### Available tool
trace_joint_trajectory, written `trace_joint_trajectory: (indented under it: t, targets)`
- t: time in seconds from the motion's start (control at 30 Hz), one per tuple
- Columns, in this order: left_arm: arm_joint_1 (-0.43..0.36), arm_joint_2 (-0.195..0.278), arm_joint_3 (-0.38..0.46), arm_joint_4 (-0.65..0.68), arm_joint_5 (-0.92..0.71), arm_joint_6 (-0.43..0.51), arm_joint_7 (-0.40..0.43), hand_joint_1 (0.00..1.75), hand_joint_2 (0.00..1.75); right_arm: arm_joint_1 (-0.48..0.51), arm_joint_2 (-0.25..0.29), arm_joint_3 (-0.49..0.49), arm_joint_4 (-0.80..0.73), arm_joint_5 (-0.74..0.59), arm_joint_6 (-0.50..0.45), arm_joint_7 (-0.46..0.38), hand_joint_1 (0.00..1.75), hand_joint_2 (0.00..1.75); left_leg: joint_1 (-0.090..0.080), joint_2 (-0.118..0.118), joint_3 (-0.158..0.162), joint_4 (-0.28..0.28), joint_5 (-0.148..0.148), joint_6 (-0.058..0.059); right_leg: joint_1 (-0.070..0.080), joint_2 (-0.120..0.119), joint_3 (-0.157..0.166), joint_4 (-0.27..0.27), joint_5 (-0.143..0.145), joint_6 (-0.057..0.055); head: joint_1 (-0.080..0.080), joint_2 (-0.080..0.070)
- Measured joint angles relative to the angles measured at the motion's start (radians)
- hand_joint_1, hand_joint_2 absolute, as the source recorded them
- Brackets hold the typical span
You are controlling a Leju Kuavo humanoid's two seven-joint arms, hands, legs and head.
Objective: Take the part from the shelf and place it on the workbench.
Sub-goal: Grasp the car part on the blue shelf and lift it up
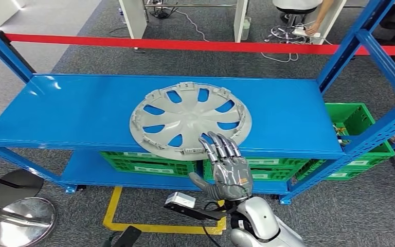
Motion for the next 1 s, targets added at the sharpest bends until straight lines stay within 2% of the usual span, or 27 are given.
trace_joint_trajectory:
  t: [0.53,0.8,0.9,1.0]
  targets:
    - [0.002,0.000,0.014,0.000,0.018,-0.004,0.002,0.00,0.00,0.001,0.000,-0.002,-0.005,-0.003,0.001,0.002,0.00,1.75,-0.002,0.000,0.000,0.004,-0.001,0.001,-0.002,0.000,0.002,-0.001,0.001,0.001,0.000,0.000]
    - [0.003,0.001,0.015,0.000,0.018,-0.014,0.001,0.00,0.00,0.002,0.000,-0.005,-0.006,-0.006,0.000,0.001,0.00,1.75,-0.007,0.000,-0.001,0.008,-0.002,0.004,-0.006,-0.001,0.003,-0.003,0.004,0.005,0.000,0.000]
    - [0.003,0.002,0.016,0.000,0.018,-0.013,0.002,0.00,0.00,0.002,0.000,-0.005,-0.006,-0.006,0.000,0.001,0.00,1.75,-0.010,0.000,-0.002,0.010,-0.002,0.009,-0.010,-0.001,0.002,-0.003,0.005,0.010,0.000,0.000]
    - [0.003,0.003,0.017,0.000,0.016,-0.011,0.003,0.00,0.00,0.002,0.000,-0.006,-0.008,-0.006,0.000,0.000,0.00,1.75,-0.008,0.001,0.000,0.003,0.004,0.021,-0.010,-0.001,0.002,-0.007,0.006,0.020,0.000,0.000]
